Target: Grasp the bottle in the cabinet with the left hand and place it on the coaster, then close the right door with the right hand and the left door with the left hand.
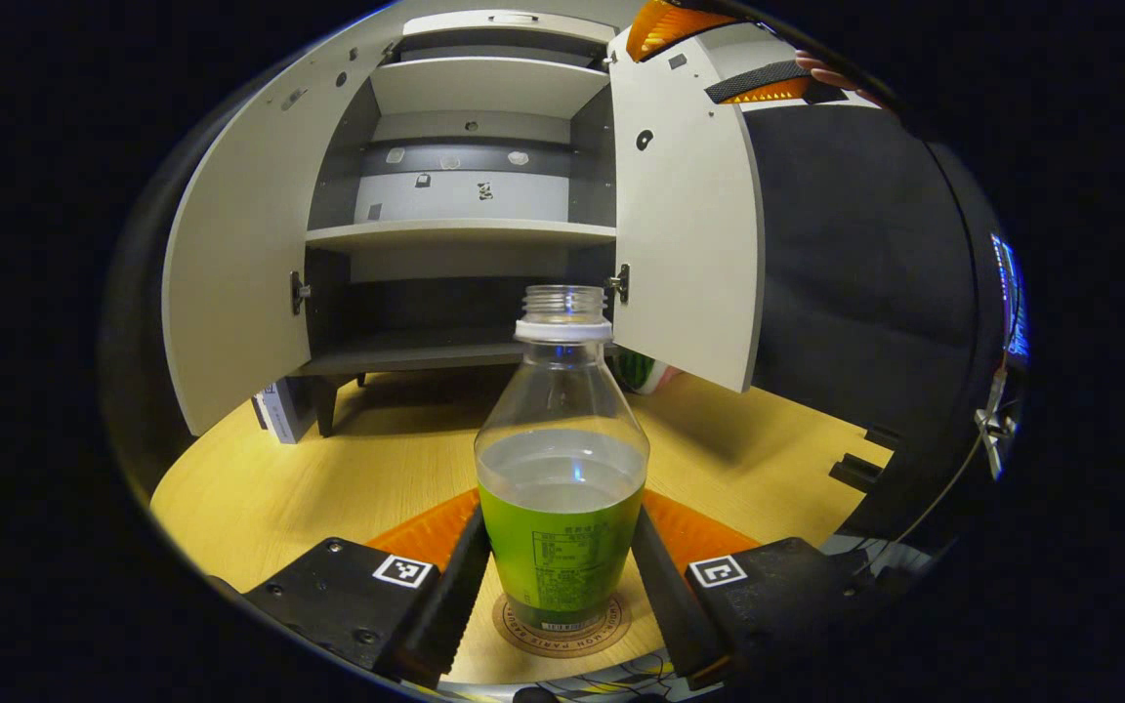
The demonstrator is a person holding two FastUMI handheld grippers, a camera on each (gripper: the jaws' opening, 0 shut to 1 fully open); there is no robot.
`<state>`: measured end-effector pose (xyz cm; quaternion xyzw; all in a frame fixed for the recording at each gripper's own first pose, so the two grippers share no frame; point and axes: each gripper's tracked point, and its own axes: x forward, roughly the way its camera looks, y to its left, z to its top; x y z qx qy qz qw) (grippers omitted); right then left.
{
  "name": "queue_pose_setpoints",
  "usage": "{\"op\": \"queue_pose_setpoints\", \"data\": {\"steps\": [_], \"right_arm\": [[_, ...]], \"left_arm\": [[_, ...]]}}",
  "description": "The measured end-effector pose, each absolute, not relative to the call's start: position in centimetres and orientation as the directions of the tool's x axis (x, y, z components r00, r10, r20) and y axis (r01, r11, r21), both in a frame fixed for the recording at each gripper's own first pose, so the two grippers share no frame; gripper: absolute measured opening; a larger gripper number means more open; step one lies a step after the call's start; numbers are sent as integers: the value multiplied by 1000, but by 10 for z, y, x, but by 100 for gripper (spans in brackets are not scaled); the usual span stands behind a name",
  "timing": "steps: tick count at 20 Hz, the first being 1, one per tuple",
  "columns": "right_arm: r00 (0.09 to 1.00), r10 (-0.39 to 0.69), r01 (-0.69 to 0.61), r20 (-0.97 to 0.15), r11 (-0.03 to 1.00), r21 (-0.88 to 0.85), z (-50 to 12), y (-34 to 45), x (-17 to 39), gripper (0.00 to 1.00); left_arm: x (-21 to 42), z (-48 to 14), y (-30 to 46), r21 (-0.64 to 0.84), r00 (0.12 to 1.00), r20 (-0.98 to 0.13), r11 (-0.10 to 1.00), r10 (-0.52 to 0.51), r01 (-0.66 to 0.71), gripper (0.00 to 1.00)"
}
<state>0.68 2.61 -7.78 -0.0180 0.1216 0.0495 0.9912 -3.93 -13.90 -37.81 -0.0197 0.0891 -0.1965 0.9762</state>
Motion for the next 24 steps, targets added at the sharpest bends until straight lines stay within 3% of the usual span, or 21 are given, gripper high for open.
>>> {"op": "queue_pose_setpoints", "data": {"steps": [10,12,16,24], "right_arm": [[958,104,-115,-268,993,-27,-89,27,4,99],[958,114,-127,-263,991,-31,-87,28,3,95],[955,124,-135,-269,991,-24,-91,23,-3,99],[961,123,-129,-248,992,-7,-82,0,-19,99]], "left_arm": [[-37,-385,-137,-57,909,-193,929,-370,366,83],[-34,-378,-133,-42,925,-174,941,-338,336,85],[-37,-367,-139,-21,921,-160,934,-356,358,94],[-40,-320,-135,-42,931,-149,943,-332,330,95]]}}
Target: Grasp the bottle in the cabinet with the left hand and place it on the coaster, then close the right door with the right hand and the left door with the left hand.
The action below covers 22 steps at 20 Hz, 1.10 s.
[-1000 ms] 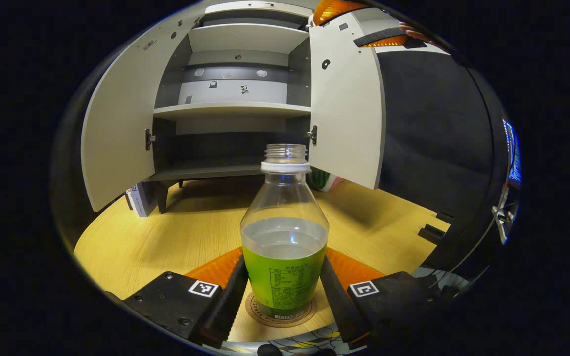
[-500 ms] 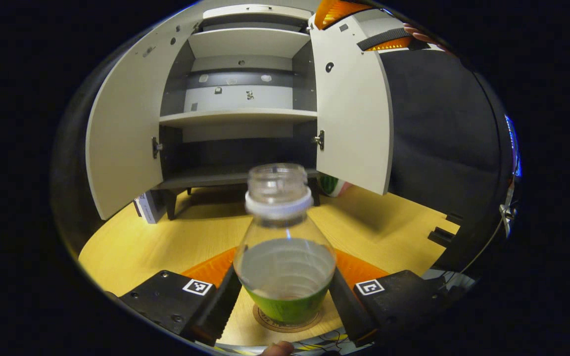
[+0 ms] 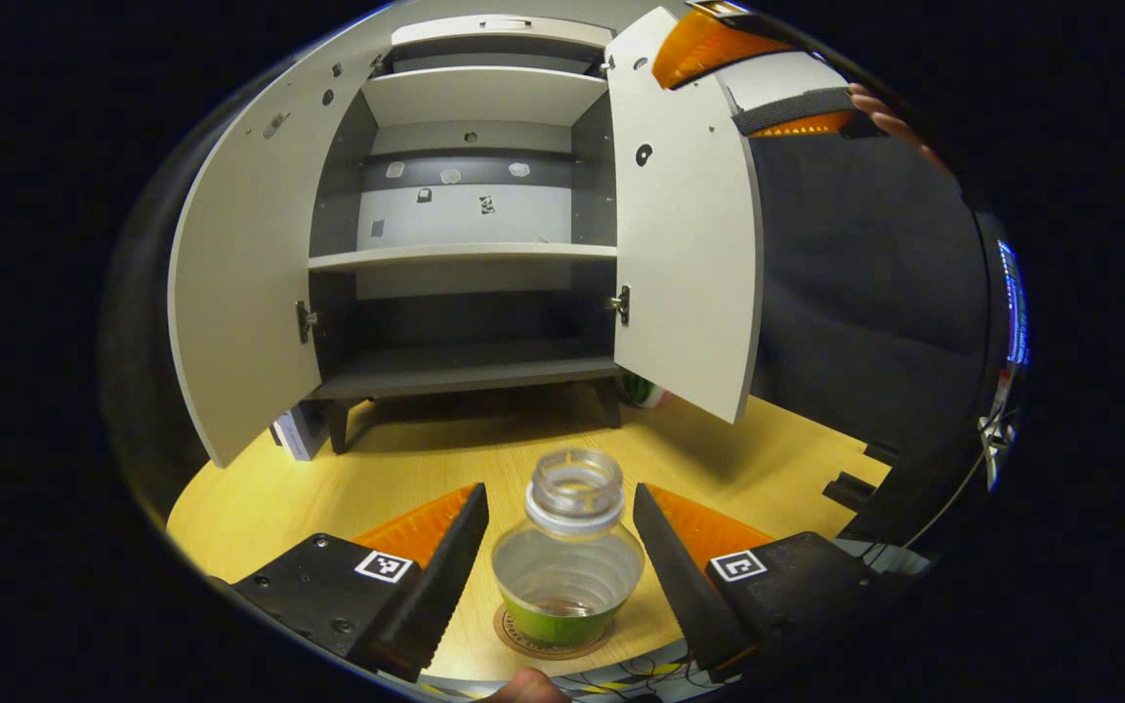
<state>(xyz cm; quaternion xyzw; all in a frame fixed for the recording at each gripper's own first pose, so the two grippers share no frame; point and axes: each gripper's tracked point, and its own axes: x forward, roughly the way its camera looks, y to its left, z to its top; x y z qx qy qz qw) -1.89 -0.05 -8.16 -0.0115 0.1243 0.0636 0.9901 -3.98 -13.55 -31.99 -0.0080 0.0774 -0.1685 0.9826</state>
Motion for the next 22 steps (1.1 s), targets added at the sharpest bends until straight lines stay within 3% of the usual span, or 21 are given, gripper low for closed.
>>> {"op": "queue_pose_setpoints", "data": {"steps": [8,12,17,22], "right_arm": [[978,62,-62,-199,998,6,-59,-55,-37,99],[988,-20,15,-153,999,-33,-39,-97,-33,99],[987,-122,119,-102,992,-38,-13,-156,-18,99],[970,-209,209,-126,978,-14,-20,-222,-3,99]], "left_arm": [[-47,-239,-137,-3,939,-123,946,-321,323,95],[-52,-187,-137,-18,928,-74,931,-366,366,95],[-45,-121,-106,-59,936,-33,935,-351,349,94],[-49,-64,-70,-65,942,-6,940,-335,334,94]]}}
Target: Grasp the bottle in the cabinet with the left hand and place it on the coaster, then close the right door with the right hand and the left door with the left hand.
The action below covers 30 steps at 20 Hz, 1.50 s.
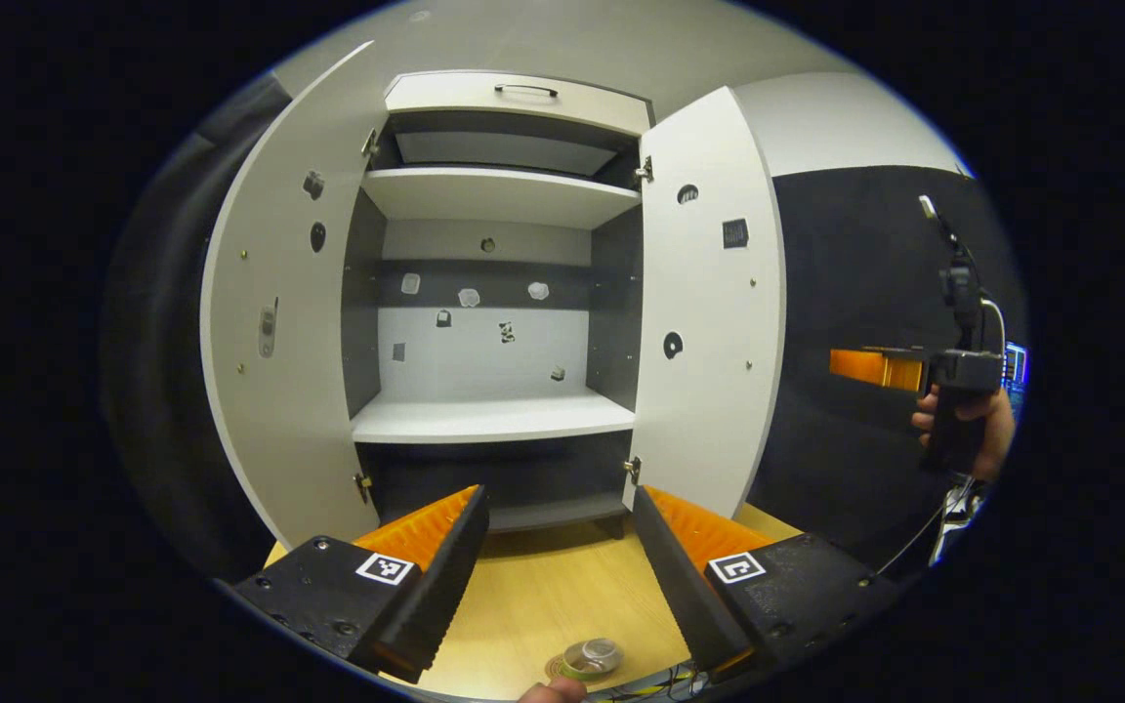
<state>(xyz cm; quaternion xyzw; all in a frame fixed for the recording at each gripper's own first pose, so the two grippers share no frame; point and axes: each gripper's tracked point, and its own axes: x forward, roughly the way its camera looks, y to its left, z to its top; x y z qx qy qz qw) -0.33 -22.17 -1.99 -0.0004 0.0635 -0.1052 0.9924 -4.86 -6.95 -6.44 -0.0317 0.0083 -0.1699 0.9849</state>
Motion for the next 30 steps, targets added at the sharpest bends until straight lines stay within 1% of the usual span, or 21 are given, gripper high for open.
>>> {"op": "queue_pose_setpoints", "data": {"steps": [1,2,7,8,9,10,12,13,15,16,17,18,19,21,22,23,24,25,26,28,30], "right_arm": [[964,-230,229,-134,973,-21,-24,-235,-1,94],[957,-254,252,-139,967,-33,-24,-250,1,99],[957,-259,252,-127,965,-69,-14,-275,22,99],[962,-239,231,-130,970,-70,-13,-271,31,99],[965,-222,214,-139,974,-75,-15,-263,40,94],[966,-210,199,-153,977,-83,-16,-257,51,99],[971,-170,159,-166,984,-82,-19,-239,70,99],[974,-142,131,-174,989,-73,-21,-227,77,94],[978,-64,55,-200,997,-54,-26,-198,88,97],[979,-52,40,-197,997,-65,-29,-194,96,99],[981,-33,21,-189,998,-67,-24,-187,91,89],[981,-26,14,-193,998,-61,-23,-184,91,91],[978,-17,5,-206,998,-58,-24,-179,92,88],[978,-9,-4,-209,998,-58,-24,-168,90,91],[980,-7,-7,-200,998,-65,-22,-163,90,87],[981,-4,-9,-192,998,-66,-22,-158,91,87],[981,0,-12,-193,998,-59,-23,-153,92,88],[981,6,-15,-193,999,-50,-24,-146,91,94],[981,11,-21,-192,999,-46,-25,-140,91,88],[983,17,-26,-184,999,-45,-24,-131,91,91],[985,11,-18,-174,999,-35,-25,-126,92,91]], "left_arm": [[-50,-56,-64,-61,942,2,940,-336,336,94],[-52,-51,-54,-49,945,-2,944,-327,327,94],[-59,-26,-2,-52,966,-1,965,-259,258,94],[-59,-21,9,-60,970,0,968,-245,244,94],[-59,-17,18,-61,973,11,971,-232,232,94],[-56,-12,28,-62,977,26,975,-214,215,94],[-53,-17,41,-77,982,17,979,-191,191,92],[-53,-20,44,-84,982,7,979,-187,187,94],[-52,-26,54,-95,985,-5,981,-172,170,95],[-53,-29,59,-100,986,-12,982,-165,163,95],[-53,-32,61,-105,987,-18,982,-157,154,95],[-54,-35,64,-108,988,-21,983,-151,148,95],[-54,-39,65,-108,988,-29,983,-149,145,95],[-54,-45,70,-105,989,-45,985,-143,138,95],[-55,-44,71,-108,989,-48,985,-141,135,95],[-55,-44,73,-113,989,-50,985,-137,131,95],[-54,-43,76,-119,990,-52,985,-130,123,95],[-53,-42,79,-127,991,-49,984,-128,121,95],[-53,-41,80,-134,991,-46,984,-129,122,95],[-53,-42,87,-137,992,-47,984,-120,113,95],[-54,-42,94,-140,992,-48,984,-114,106,95]]}}
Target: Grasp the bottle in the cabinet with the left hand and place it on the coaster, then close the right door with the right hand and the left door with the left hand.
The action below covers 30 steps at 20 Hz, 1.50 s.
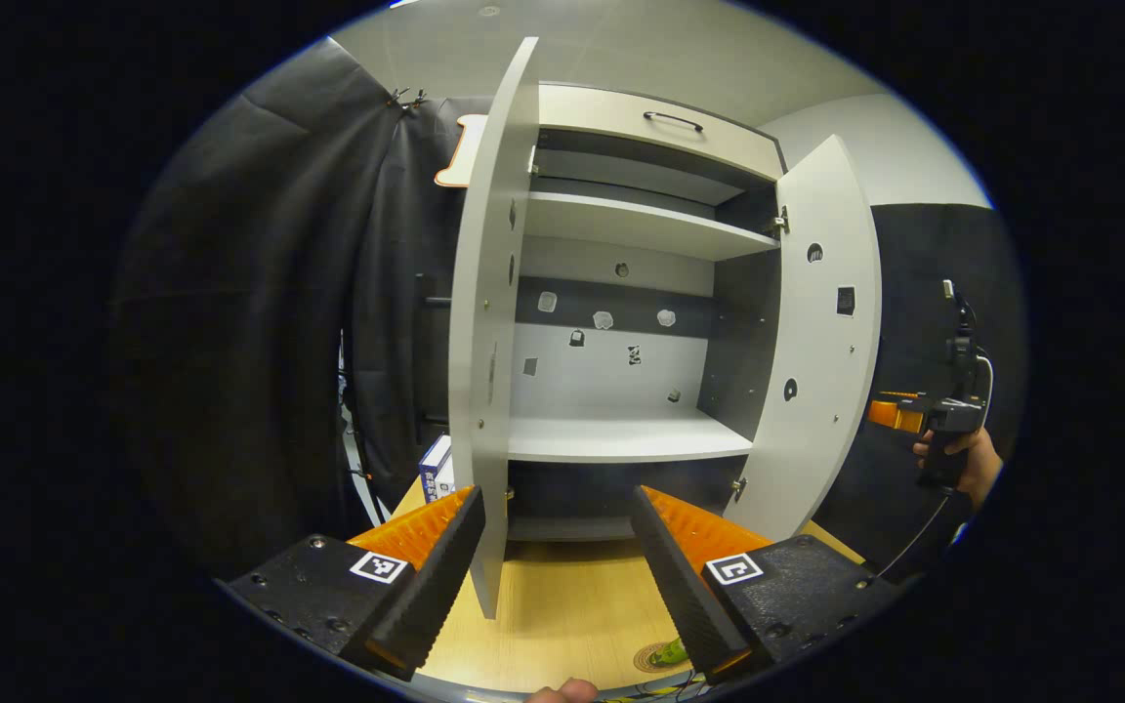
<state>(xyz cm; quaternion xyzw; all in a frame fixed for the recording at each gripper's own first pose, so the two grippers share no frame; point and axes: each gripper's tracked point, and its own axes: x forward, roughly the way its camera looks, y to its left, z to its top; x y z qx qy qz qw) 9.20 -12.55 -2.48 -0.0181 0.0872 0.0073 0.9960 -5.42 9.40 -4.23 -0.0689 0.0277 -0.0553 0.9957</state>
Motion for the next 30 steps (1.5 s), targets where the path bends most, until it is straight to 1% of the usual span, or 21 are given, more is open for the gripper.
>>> {"op": "queue_pose_setpoints", "data": {"steps": [3,5,7,9,10,11,15,16,17,18,19,20,21,22,23,24,25,26,28,29,30], "right_arm": [[989,-34,33,-144,999,-15,-18,-129,94,91],[990,-59,65,-132,997,42,-10,-131,96,91],[988,-40,52,-147,996,79,-13,-124,98,92],[990,-19,29,-138,997,68,-11,-117,101,92],[991,-17,24,-130,998,55,-10,-113,102,88],[992,-14,20,-124,999,43,-9,-109,103,93],[992,11,-3,-125,998,63,-11,-90,107,93],[992,22,-13,-125,998,67,-11,-84,109,88],[992,34,-25,-123,997,70,-11,-77,110,93],[991,48,-39,-122,996,74,-12,-70,111,93],[991,58,-48,-124,996,79,-12,-65,113,89],[989,82,-72,-120,993,91,-11,-57,112,94],[987,111,-99,-118,990,103,-12,-47,112,92],[984,130,-116,-122,987,110,-12,-41,112,95],[983,132,-119,-125,987,108,-14,-39,113,98],[985,122,-110,-125,989,98,-14,-39,113,93],[986,113,-104,-121,991,82,-13,-39,113,96],[987,111,-103,-118,992,67,-13,-37,111,93],[985,122,-119,-121,992,38,-15,-29,106,93],[985,127,-126,-119,992,23,-14,-29,104,96],[986,119,-118,-114,993,9,-13,-28,103,96]], "left_arm": [[-61,-40,106,-133,993,-44,986,-108,101,95],[-63,-37,114,-121,995,-32,988,-97,93,95],[-63,-38,120,-112,996,-27,990,-86,83,95],[-62,-38,129,-106,997,-25,992,-70,67,95],[-61,-37,133,-104,998,-26,993,-63,60,91],[-60,-37,137,-104,998,-25,993,-55,52,95],[-59,-32,151,-117,999,-24,992,-41,38,95],[-59,-31,157,-111,999,-21,993,-32,29,95],[-58,-31,162,-101,1000,-21,995,-20,18,91],[-56,-31,170,-93,1000,-22,996,-4,2,95],[-56,-32,176,-88,1000,-24,996,11,-13,95],[-56,-32,183,-87,999,-26,996,22,-24,95],[-57,-32,188,-91,999,-27,995,37,-39,95],[-58,-32,194,-97,999,-28,994,46,-49,95],[-59,-34,200,-104,998,-31,993,55,-58,95],[-59,-35,206,-109,997,-37,991,68,-71,95],[-58,-38,213,-111,996,-42,990,80,-84,95],[-58,-40,220,-110,994,-46,989,94,-99,91],[-57,-41,236,-109,991,-53,986,124,-129,100],[-54,-41,244,-109,988,-55,983,141,-147,100],[-51,-42,252,-108,986,-57,980,159,-164,95]]}}
